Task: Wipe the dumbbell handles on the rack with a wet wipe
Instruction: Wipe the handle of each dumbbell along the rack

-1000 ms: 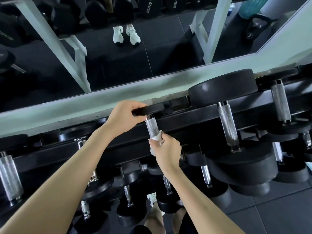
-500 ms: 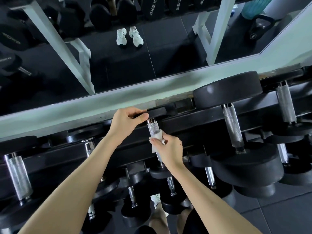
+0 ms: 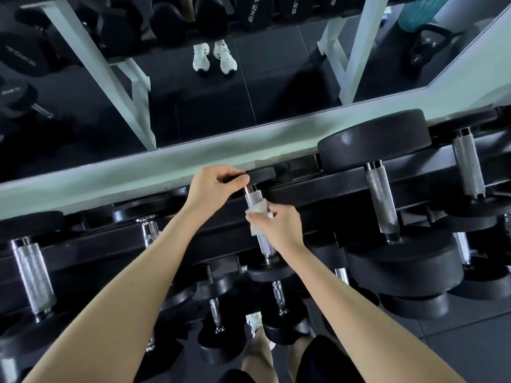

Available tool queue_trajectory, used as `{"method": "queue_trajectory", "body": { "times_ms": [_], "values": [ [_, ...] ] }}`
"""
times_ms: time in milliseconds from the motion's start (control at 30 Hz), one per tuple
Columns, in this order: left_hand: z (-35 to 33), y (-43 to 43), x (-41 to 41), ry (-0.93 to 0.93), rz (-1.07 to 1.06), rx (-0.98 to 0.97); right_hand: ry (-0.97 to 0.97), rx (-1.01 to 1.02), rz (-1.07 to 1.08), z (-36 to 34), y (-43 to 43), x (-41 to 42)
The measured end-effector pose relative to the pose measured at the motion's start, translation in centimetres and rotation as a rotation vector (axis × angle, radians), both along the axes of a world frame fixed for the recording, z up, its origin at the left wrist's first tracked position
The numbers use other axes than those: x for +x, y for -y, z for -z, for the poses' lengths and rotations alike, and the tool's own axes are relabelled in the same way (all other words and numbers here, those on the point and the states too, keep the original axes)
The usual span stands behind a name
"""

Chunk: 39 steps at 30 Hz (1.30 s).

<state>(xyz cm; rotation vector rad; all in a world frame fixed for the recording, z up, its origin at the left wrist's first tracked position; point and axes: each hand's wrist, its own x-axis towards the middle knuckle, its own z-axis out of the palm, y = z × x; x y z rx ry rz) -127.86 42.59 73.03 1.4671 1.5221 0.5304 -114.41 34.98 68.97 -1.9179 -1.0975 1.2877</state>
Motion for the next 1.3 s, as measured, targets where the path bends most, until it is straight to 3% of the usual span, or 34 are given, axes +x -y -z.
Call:
{"method": "queue_trajectory", "body": {
  "times_ms": [200,300,433,600,733,833,933,1033,1133,1300],
  "values": [
    [0.1,0.0,-0.2,0.012,0.002,0.002,0.309,-0.159,-0.321,1.0,3.7,1.7],
    [0.0,-0.1,-0.4,0.004,0.023,-0.003,0.365,-0.201,-0.476,0.6,3.0,2.8],
    [0.0,0.0,-1.2,0.031,0.036,-0.032,0.165,-0.305,-0.523,0.1,1.5,5.0],
    [0.0,0.3,-1.2,0.029,0.047,-0.014,-0.191,-0.194,-0.091,0.0,1.3,3.7],
    [-0.5,0.0,0.2,-0.169,0.088,0.036,-0.366,-0.226,-0.004,0.4,0.7,1.8],
    [-1.4,-0.2,1.4,-0.390,0.244,0.096,-0.527,-0.308,0.000,0.9,0.4,2.4],
    [-2.0,-0.7,2.6,-0.494,0.352,0.123,-0.569,-0.299,0.031,1.0,0.3,2.5],
    [-2.0,-0.9,2.8,-0.483,0.347,0.101,-0.457,-0.238,0.098,1.0,0.5,2.4],
    [-1.8,-0.6,2.2,-0.365,0.262,0.065,-0.184,-0.128,0.138,1.0,0.7,2.4],
    [-1.4,-0.3,0.8,-0.266,0.229,0.026,0.058,0.006,0.058,1.0,1.4,1.2]
  ]
}}
